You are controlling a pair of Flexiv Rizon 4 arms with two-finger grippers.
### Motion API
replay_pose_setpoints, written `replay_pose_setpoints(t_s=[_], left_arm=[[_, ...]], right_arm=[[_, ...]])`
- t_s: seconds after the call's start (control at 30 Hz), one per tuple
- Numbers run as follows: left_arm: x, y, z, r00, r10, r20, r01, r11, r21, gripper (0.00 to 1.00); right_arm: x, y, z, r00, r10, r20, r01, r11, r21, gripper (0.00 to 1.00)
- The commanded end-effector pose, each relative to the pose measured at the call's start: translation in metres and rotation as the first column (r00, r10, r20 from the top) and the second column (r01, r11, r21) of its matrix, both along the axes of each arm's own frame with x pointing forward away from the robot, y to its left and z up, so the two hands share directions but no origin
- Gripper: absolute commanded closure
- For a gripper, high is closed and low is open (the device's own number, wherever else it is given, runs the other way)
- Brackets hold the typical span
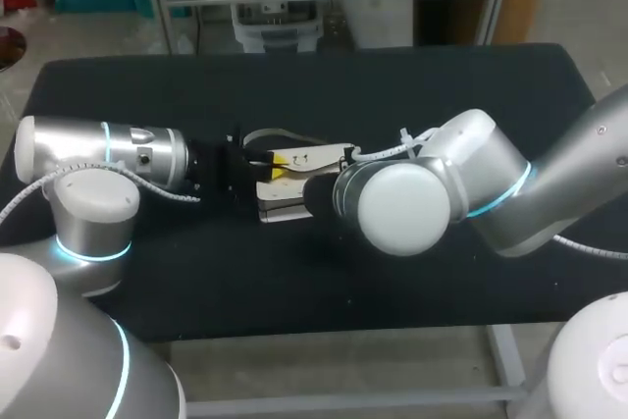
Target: Pick up the bag, open it, inspect its contents, close it, and place it on the opposite side
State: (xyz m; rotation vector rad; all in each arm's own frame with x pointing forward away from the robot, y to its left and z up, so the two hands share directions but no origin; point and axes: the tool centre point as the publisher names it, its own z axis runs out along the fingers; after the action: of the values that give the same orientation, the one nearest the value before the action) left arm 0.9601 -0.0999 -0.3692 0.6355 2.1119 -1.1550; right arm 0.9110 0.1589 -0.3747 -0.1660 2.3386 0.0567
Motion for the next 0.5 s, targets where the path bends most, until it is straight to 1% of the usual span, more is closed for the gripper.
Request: replay_pose_setpoints(t_s=[0.03, 0.07, 0.13, 0.17, 0.23, 0.27, 0.37, 0.5], left_arm=[[0.005, 0.013, -0.003, 0.999, -0.030, -0.016, 0.030, 1.000, -0.008, 1.00], [0.005, 0.014, -0.005, 0.999, -0.040, -0.010, 0.040, 0.999, 0.022, 1.00], [0.004, 0.011, -0.008, 0.999, -0.053, -0.008, 0.054, 0.998, 0.040, 1.00], [0.003, 0.003, -0.010, 0.997, -0.073, -0.003, 0.073, 0.995, 0.062, 1.00], [0.003, 0.000, -0.011, 0.996, -0.085, -0.008, 0.086, 0.994, 0.066, 1.00], [0.004, -0.007, -0.011, 0.995, -0.096, -0.005, 0.096, 0.992, 0.082, 1.00], [0.007, -0.016, -0.011, 0.993, -0.116, -0.012, 0.116, 0.989, 0.092, 1.00], [0.009, -0.024, -0.010, 0.991, -0.129, -0.020, 0.131, 0.987, 0.098, 1.00]], right_arm=[[-0.001, -0.005, -0.003, 0.990, 0.006, 0.139, -0.010, 1.000, 0.025, 1.00], [-0.001, -0.005, -0.003, 0.990, 0.006, 0.139, -0.010, 1.000, 0.025, 1.00], [-0.001, -0.005, -0.003, 0.990, 0.006, 0.139, -0.010, 1.000, 0.025, 1.00], [-0.001, -0.005, -0.003, 0.990, 0.006, 0.139, -0.010, 1.000, 0.025, 1.00], [-0.001, -0.005, -0.003, 0.990, 0.006, 0.139, -0.010, 1.000, 0.025, 1.00], [-0.001, -0.005, -0.003, 0.990, 0.006, 0.139, -0.010, 1.000, 0.025, 1.00], [-0.001, -0.005, -0.003, 0.990, 0.006, 0.139, -0.010, 1.000, 0.025, 1.00], [-0.001, -0.005, -0.003, 0.990, 0.006, 0.139, -0.010, 1.000, 0.025, 1.00]])
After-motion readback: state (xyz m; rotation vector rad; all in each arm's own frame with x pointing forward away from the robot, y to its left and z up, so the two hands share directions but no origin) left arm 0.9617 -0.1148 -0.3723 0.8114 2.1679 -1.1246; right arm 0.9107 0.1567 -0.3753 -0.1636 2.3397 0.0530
